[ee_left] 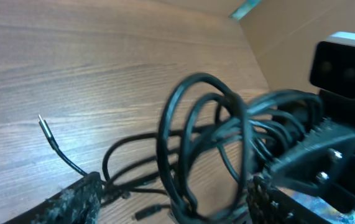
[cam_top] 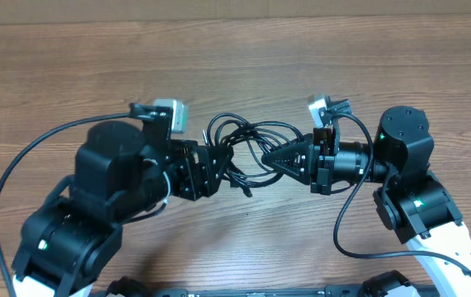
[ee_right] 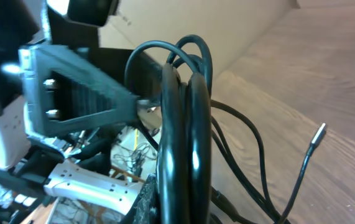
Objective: Untangle cables
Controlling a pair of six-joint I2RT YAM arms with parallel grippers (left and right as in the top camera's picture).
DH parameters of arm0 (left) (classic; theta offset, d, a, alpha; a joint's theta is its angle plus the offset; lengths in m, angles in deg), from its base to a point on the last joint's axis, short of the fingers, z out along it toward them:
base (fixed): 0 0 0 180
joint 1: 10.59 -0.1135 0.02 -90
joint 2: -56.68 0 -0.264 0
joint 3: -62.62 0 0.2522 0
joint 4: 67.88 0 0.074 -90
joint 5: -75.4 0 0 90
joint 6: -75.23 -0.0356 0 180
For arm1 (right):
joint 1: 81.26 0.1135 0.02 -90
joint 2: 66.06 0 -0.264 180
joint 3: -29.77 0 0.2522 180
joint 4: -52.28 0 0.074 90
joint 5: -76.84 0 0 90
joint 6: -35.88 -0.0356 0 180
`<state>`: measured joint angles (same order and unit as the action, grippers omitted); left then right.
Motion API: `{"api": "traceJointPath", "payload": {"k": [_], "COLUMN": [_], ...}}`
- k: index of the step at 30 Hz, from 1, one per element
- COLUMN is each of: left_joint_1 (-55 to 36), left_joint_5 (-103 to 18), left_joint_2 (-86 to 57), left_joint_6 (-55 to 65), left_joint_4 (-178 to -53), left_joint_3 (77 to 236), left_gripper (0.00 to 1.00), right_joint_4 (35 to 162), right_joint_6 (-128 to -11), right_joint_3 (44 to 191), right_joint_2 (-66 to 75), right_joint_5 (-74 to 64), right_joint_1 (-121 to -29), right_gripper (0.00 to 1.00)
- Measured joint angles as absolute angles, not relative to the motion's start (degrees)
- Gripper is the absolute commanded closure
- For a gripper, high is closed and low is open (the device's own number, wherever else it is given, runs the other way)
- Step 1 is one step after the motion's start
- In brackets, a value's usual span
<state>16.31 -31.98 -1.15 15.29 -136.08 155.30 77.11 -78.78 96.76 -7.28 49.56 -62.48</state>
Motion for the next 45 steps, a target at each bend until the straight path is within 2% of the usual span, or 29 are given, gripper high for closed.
{"api": "traceJointPath", "payload": {"k": [4, 8, 11, 19, 20, 22, 28, 36, 45], "left_joint_1": [16.31, 16.31, 16.31, 16.31, 16.31, 16.28, 16.31, 16.31, 16.31], "left_joint_5": [-32.05, -32.25, -32.42, -32.9, -33.08, -33.78, -39.65, -42.47, -42.69], "left_joint_2": [-2.46, -3.42, -3.97, -4.23, -4.23, -4.23, -4.36, -4.86, -5.32], "left_joint_6": [15.54, 15.49, 15.64, 16.39, 16.41, 16.43, 17.63, 25.57, 35.43], "left_joint_4": [-135.6, -135.27, -134.83, -133.15, -132.78, -131.77, -126.48, -123.09, -116.69], "left_joint_3": [155.3, 155.3, 155.3, 155.3, 155.3, 155.3, 155.28, 155.25, 154.91], "left_gripper": [0.52, 0.79, 0.95, 0.96, 0.96, 0.96, 0.96, 0.96, 0.96], "right_joint_4": [77.0, 76.98, 76.94, 76.78, 76.74, 76.83, 84.41, 92.28, 95.62], "right_joint_6": [-79.28, -79.55, -79.59, -79.57, -79.59, -79.37, -77.45, -74.32, -72.12], "right_joint_3": [96.76, 96.76, 96.76, 96.76, 96.76, 96.78, 96.8, 96.8, 97.15], "right_joint_2": [-7.28, -7.28, -7.28, -7.28, -7.28, -7.28, -7.17, -7.12, -7.19], "right_joint_5": [50.28, 50.96, 51.02, 51.07, 51.11, 51.09, 47.26, 38.69, 33.47], "right_joint_1": [-62.5, -62.5, -62.5, -62.5, -62.52, -62.52, -62.52, -62.48, -62.45], "right_gripper": [0.96, 0.96, 0.96, 0.96, 0.91, 0.9, 0.9, 0.9, 0.91]}}
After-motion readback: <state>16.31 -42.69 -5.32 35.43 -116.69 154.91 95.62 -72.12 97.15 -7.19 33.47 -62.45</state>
